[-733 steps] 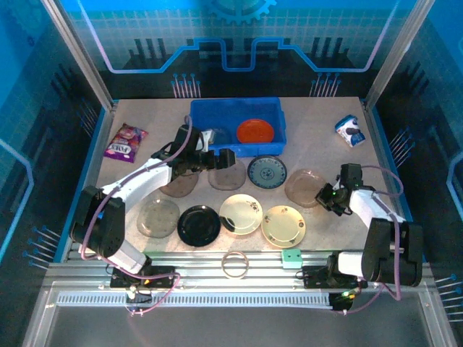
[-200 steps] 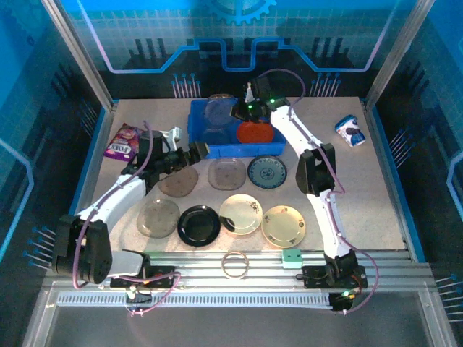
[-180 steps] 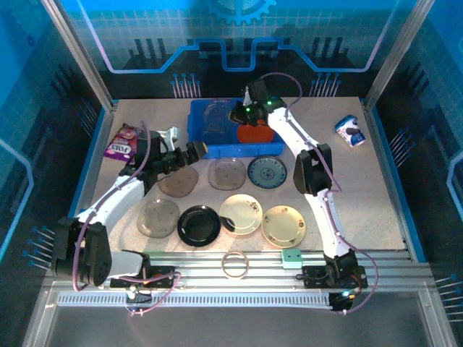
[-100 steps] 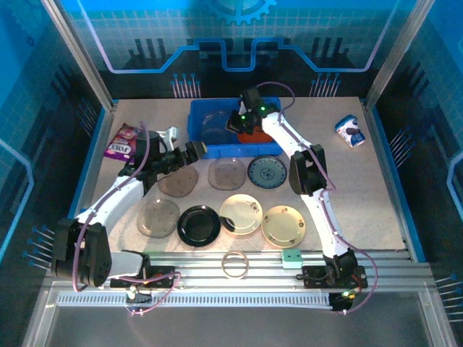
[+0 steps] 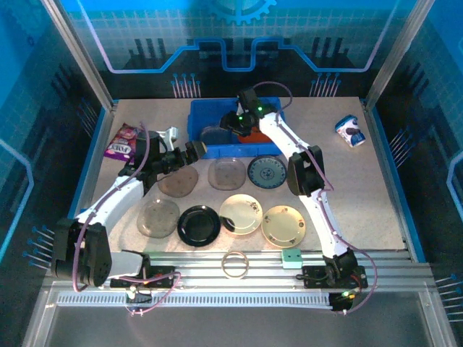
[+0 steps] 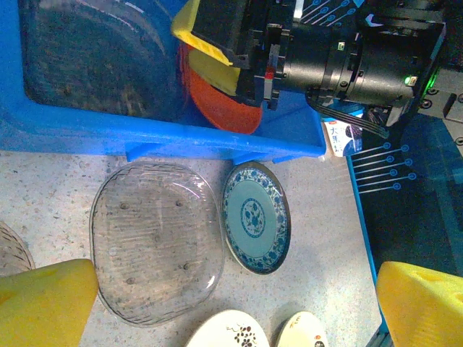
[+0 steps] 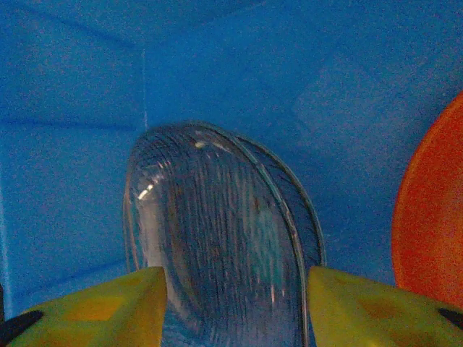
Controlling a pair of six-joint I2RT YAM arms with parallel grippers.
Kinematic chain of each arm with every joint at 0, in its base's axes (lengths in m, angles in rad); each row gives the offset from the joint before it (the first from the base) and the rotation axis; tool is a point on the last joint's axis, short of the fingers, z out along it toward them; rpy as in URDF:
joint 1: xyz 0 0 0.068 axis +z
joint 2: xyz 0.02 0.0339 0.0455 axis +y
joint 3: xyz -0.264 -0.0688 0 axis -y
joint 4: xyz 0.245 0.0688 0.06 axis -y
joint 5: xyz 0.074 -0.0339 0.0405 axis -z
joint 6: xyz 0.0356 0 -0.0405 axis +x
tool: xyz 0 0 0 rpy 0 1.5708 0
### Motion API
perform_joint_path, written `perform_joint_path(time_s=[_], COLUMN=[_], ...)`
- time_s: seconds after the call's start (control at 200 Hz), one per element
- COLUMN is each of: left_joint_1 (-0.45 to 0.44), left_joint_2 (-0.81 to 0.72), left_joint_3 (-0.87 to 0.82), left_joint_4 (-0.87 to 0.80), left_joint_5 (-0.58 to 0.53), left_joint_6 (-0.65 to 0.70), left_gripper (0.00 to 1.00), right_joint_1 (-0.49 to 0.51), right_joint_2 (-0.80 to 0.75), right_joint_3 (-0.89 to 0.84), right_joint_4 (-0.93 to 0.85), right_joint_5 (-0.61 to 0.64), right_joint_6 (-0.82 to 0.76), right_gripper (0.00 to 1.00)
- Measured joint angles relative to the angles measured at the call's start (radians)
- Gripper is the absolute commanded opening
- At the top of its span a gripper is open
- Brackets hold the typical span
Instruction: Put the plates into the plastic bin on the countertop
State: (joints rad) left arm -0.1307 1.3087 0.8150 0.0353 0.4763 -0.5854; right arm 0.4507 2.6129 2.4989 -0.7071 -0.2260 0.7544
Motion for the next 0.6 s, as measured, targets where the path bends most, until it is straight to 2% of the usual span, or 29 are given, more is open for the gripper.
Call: perform_joint_path(time_s=[0.47, 0.6], left_joint_1=[0.000, -0.019], left_joint_2=[0.000, 0.000], left_joint_3=[0.000, 0.002], left_joint_4=[-0.003, -0.023], left_joint_5=[0.000, -0.013], left_joint_6=[0.003, 0.016], left_gripper=[0.99, 0.99], right_joint_1=[0.002, 0.002], right_joint_2=[-0.002, -0.060], right_joint_3=[0.006, -0.058], right_joint_4=[-0.037, -0.035], right_joint_5=[0.040, 0.062], right_joint_6=[-0.045, -0.072], right_gripper=[0.51, 0.50])
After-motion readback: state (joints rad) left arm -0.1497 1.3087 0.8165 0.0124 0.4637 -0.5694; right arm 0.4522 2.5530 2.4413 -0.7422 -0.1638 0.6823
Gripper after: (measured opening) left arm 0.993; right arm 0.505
